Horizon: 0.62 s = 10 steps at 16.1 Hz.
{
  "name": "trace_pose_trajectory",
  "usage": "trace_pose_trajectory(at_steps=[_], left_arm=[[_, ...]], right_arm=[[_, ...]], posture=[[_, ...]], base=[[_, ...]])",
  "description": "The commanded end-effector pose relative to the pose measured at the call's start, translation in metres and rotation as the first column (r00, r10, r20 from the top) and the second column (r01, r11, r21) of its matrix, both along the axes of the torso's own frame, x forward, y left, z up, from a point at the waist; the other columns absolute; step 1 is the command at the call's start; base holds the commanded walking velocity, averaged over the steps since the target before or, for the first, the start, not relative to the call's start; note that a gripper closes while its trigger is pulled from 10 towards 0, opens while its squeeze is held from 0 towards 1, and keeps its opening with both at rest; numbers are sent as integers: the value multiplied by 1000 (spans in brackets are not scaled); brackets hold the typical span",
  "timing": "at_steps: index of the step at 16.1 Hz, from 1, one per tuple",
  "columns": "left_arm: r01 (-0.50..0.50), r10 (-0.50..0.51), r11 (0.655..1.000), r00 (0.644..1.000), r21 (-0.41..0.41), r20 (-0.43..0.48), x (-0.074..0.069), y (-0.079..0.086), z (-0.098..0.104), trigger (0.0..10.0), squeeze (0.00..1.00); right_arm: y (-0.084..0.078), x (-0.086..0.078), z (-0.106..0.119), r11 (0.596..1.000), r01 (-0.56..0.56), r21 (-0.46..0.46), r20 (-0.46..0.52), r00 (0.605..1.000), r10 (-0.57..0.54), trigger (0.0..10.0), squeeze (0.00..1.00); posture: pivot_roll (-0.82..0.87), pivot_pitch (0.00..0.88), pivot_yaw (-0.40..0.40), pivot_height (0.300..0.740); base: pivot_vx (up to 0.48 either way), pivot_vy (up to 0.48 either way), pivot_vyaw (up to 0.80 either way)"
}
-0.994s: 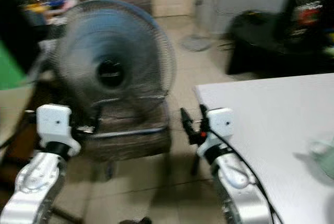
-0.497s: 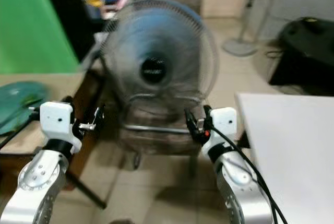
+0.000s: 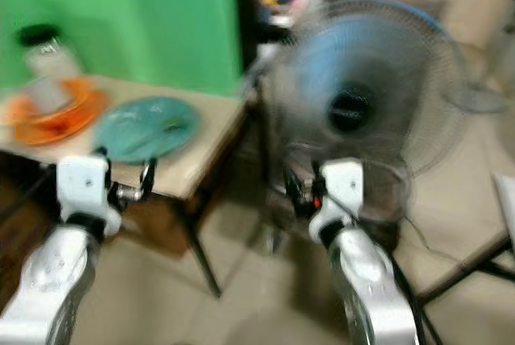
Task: Setting the table
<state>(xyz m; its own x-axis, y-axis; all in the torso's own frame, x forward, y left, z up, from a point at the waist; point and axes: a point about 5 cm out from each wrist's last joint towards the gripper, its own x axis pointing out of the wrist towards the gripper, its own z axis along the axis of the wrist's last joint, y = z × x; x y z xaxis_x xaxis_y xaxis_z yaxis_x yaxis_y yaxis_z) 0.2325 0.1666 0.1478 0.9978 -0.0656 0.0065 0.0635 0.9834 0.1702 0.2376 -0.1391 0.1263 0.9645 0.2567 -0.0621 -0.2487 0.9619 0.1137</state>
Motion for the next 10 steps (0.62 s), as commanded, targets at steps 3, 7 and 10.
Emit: trace_pose_trajectory(at_steps=[3,7,10], left_arm=[[-10,10,1000,1000,9,-21,0,3,-2,10000,0],[2,-2,1000,1000,-6,-11,1,0,1,10000,0],[7,-7,1000,1000,-2,-2,1,2,2,10000,0]], right_arm=[[-1,1,1,999,22,45,-9,1000,-21,10000,0],[2,0,-3,1000,-11,-10,-33,999,11,10000,0],[5,0,-6,998,-52,-42,-65,997,49,10000,0]], posture=[[50,0,49,740],[58,0,48,740],[57,0,51,740]], base=[[0,263,0],[0,0,0],[0,0,0]])
